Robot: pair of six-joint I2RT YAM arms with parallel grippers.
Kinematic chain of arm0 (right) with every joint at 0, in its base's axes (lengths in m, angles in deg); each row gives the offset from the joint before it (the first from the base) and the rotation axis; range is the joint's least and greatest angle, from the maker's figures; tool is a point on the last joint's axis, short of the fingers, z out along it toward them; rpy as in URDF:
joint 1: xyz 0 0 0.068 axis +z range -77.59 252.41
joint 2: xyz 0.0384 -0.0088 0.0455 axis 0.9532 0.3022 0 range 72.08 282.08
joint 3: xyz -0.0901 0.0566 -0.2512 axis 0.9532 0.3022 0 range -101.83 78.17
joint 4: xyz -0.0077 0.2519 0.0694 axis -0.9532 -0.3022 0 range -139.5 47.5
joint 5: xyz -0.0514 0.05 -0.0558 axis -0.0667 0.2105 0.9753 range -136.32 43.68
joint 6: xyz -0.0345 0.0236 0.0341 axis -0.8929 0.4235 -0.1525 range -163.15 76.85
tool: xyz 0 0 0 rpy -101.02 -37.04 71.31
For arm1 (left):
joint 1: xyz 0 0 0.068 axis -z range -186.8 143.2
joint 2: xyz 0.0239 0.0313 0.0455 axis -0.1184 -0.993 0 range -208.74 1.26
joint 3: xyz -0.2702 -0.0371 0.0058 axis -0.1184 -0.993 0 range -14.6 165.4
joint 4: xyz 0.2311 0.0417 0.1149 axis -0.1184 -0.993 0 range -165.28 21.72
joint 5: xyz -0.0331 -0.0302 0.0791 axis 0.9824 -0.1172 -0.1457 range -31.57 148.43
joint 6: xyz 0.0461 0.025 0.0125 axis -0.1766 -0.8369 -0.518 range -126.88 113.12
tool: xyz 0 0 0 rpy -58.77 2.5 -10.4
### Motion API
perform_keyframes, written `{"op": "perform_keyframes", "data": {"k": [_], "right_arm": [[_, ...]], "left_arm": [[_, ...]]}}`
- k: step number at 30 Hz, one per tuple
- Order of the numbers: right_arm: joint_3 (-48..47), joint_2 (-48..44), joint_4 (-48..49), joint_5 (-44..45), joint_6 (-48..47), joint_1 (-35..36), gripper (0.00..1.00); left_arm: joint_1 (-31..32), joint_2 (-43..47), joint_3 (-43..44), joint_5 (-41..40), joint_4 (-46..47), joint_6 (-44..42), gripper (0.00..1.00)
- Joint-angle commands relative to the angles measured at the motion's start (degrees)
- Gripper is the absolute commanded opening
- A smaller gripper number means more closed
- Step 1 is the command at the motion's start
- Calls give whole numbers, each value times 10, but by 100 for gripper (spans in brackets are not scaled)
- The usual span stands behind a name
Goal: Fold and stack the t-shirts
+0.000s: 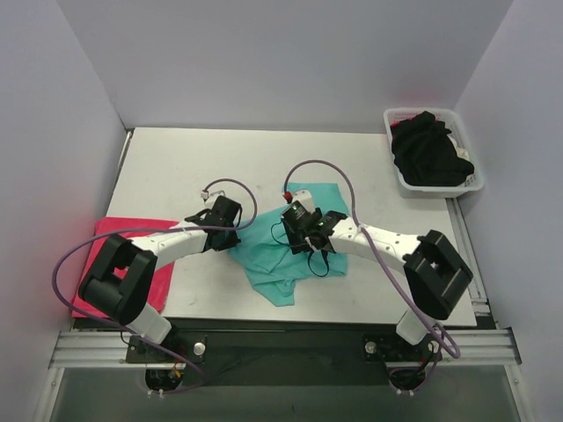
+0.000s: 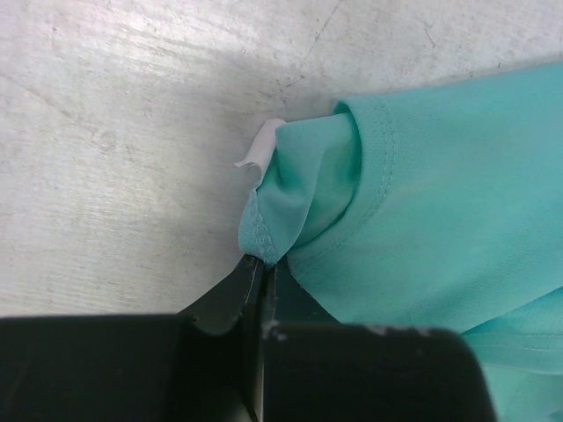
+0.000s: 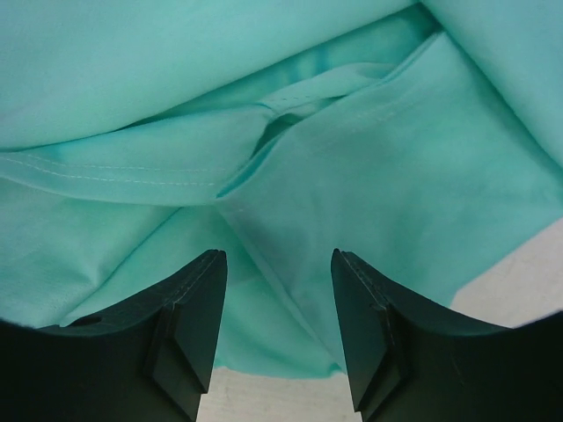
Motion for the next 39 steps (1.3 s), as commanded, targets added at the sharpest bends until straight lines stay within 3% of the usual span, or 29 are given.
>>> {"op": "perform_keyframes", "data": {"k": [1, 19, 25, 28, 31, 38, 39], "right_arm": [[-36, 29, 8, 29, -16, 18, 51], [-82, 107, 3, 108, -11, 18, 38], [-80, 103, 0, 108, -9, 15, 21], [-79, 98, -4, 113, -4, 11, 4], [-76, 84, -16, 127, 3, 10, 0], [-43, 6, -73, 219, 60, -15, 0], [-30, -16, -77, 222, 72, -23, 0]], "left_arm": [[-4, 16, 33, -26, -13, -7, 0], [-13, 26, 30, -23, -19, -9, 0], [-16, 22, 31, -24, -20, -8, 0], [-18, 23, 32, -25, -21, -7, 0], [-22, 27, 32, -29, -23, -7, 0], [-26, 49, 36, -32, -31, -6, 14], [-26, 55, 36, -32, -33, -6, 21]]}}
